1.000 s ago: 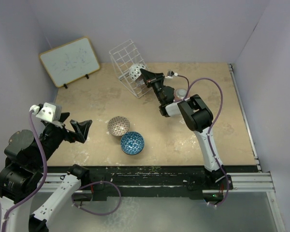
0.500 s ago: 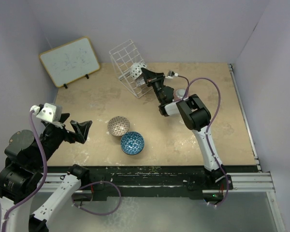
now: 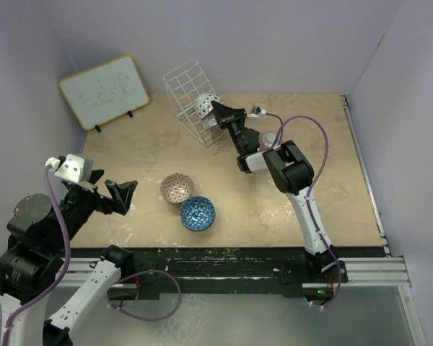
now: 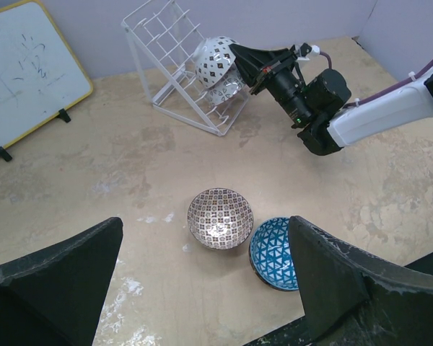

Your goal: Load the bowls into the dish rack

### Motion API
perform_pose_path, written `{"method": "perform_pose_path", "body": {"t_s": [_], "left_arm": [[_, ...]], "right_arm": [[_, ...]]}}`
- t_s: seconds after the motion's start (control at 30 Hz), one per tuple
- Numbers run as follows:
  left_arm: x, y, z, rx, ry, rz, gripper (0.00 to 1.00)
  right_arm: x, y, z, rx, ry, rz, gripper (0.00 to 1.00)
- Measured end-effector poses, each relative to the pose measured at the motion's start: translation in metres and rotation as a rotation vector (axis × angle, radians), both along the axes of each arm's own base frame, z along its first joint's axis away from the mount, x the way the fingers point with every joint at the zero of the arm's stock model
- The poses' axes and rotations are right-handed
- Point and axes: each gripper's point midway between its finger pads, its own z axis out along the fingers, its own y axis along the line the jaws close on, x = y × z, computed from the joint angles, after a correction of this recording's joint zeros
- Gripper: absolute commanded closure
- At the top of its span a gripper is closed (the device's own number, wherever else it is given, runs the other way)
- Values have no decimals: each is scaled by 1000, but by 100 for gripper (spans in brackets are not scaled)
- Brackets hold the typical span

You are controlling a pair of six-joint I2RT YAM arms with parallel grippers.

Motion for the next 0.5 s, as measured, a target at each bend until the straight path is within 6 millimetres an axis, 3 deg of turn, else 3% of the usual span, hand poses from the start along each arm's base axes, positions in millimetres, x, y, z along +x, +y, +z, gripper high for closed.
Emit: {"method": "perform_pose_path", "body": {"t_s": [0.5], "left_arm": [[-4, 2, 2, -6, -15, 2, 1]], "right_arm": [[1, -5, -9, 14, 33, -26, 93]]}}
